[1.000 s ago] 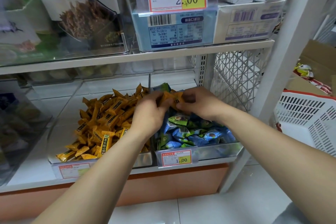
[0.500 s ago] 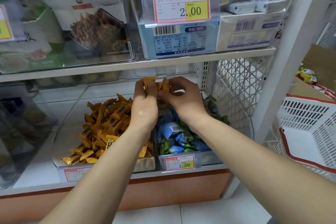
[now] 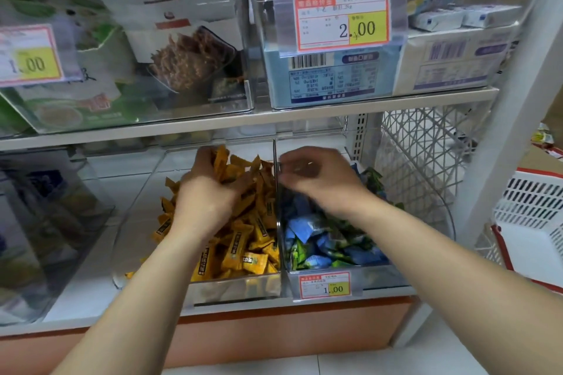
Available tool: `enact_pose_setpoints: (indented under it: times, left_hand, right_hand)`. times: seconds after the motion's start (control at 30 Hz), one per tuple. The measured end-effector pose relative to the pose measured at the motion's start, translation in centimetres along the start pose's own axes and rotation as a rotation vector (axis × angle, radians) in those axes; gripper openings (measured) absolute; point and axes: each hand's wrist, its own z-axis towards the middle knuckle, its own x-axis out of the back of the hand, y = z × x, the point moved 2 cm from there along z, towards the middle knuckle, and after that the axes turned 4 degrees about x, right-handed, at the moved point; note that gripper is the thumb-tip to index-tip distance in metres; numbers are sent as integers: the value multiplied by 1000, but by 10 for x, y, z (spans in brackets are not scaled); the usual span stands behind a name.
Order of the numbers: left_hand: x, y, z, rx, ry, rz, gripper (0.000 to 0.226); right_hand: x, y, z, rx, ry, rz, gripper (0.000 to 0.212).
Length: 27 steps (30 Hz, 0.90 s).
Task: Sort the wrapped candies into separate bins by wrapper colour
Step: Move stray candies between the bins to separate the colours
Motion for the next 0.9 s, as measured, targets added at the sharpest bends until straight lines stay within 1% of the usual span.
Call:
enact_pose_setpoints:
  times: [0.1, 0.13, 0.17, 0.2, 0.23, 0.27, 0.33, 0.4, 0.43, 0.53, 0.63, 0.8, 0.9]
  left_hand:
    - [6, -15, 10, 6, -70, 498, 85]
    - [5, -17, 12, 14, -100, 622, 96]
    - [3, -17, 11, 17, -126, 678, 103]
    - [0, -14, 9, 1, -141, 677, 106]
    - [-4, -9, 6, -44, -144, 637, 102]
    - [-8, -4, 2, -113, -136, 572, 93]
    - [-18, 9, -7, -266, -115, 453, 72]
    - [-31, 20, -17, -378, -136, 418, 59]
    - [-38, 23, -21, -390, -175, 402, 57]
    - [-57, 18, -29, -337, -300, 341, 55]
    - [-63, 9, -29, -312, -292, 303, 52]
    - [-64, 4, -27, -303, -260, 258, 50]
    - [-64, 4, -27, -294, -276, 265, 51]
  right_hand:
    - [34, 25, 12, -97, 139, -62, 16]
    - [44, 36, 15, -157, 187, -76, 18]
    - [52, 47, 18, -221, 223, -78, 22]
    - [58, 57, 21, -280, 243, -78, 27]
    - [61, 67, 23, -319, 246, -87, 31]
    - [62, 75, 26, -338, 230, -104, 33]
    - [60, 86, 33, -318, 165, -175, 31]
    - [54, 95, 43, -272, 60, -253, 31]
    - [50, 98, 49, -259, 5, -288, 33]
    - [42, 107, 68, -267, -137, -405, 41]
    - [36, 116, 84, -305, -252, -495, 45]
    - [31, 123, 100, -294, -241, -613, 39]
    - [29, 124, 99, -296, -233, -650, 25]
